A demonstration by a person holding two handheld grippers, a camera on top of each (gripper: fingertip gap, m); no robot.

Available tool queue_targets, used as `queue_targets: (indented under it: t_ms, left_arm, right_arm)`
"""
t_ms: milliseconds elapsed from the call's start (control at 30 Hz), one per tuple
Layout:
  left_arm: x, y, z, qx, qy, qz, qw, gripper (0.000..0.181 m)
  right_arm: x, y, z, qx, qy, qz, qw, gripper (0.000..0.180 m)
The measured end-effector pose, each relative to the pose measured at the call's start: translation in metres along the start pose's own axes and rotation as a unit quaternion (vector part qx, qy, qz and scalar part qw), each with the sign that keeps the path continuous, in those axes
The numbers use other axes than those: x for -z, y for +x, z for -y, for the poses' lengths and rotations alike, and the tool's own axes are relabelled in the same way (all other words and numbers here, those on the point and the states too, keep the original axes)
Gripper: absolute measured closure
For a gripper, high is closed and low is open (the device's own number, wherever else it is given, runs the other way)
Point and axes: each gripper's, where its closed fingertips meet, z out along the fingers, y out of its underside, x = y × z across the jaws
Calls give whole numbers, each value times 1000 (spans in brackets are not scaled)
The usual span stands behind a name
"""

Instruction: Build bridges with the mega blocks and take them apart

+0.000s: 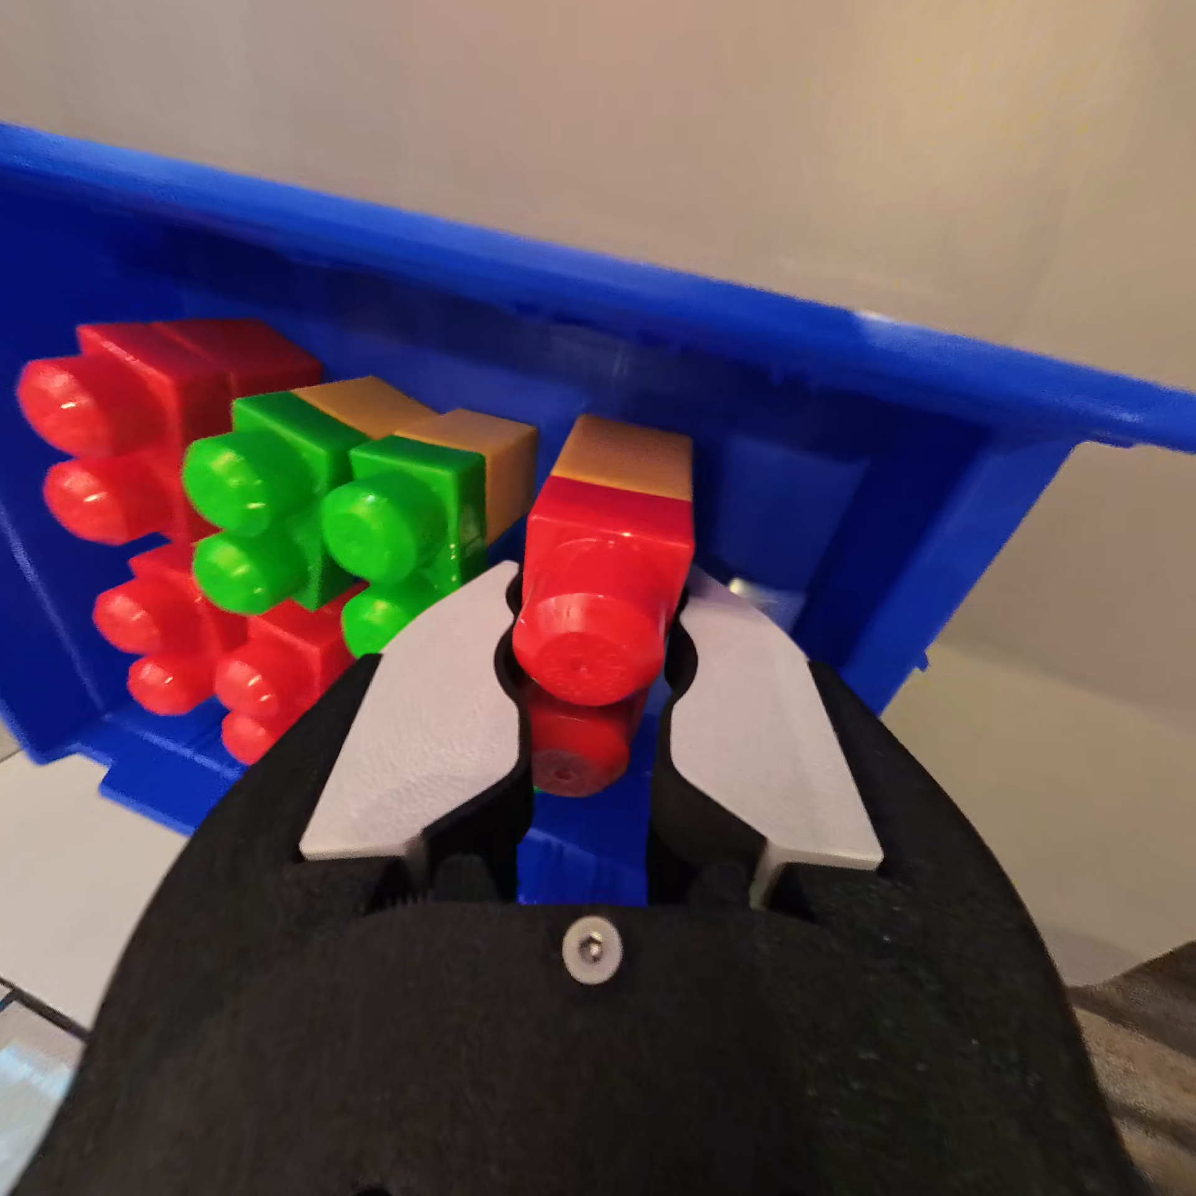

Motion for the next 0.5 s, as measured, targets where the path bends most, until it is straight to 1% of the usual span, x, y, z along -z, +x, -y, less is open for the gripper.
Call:
queue_targets:
  t_ms: [100, 167, 267, 367, 500]
  left_arm:
    - [26, -8, 2, 13, 4, 24, 1000, 140]
    - [51, -15, 7, 27, 16, 41, 999, 140]
    - [93, -25, 32, 55, 58, 61, 995, 140]
    - [130, -25, 76, 90, 119, 46, 988, 141]
    - [161, -13, 163, 148, 222, -24, 964, 140]
  right_arm:
    - [1, 2, 0, -6, 5, 0, 1000, 167]
    - [0, 2, 0, -10, 5, 0, 1000, 167]
    - [-6, 1, 4, -7, 5, -6, 1000, 167]
    - [-20, -6, 12, 2, -1, -8, 1000, 164]
    - [-49, -25, 27, 53, -18, -25, 998, 152]
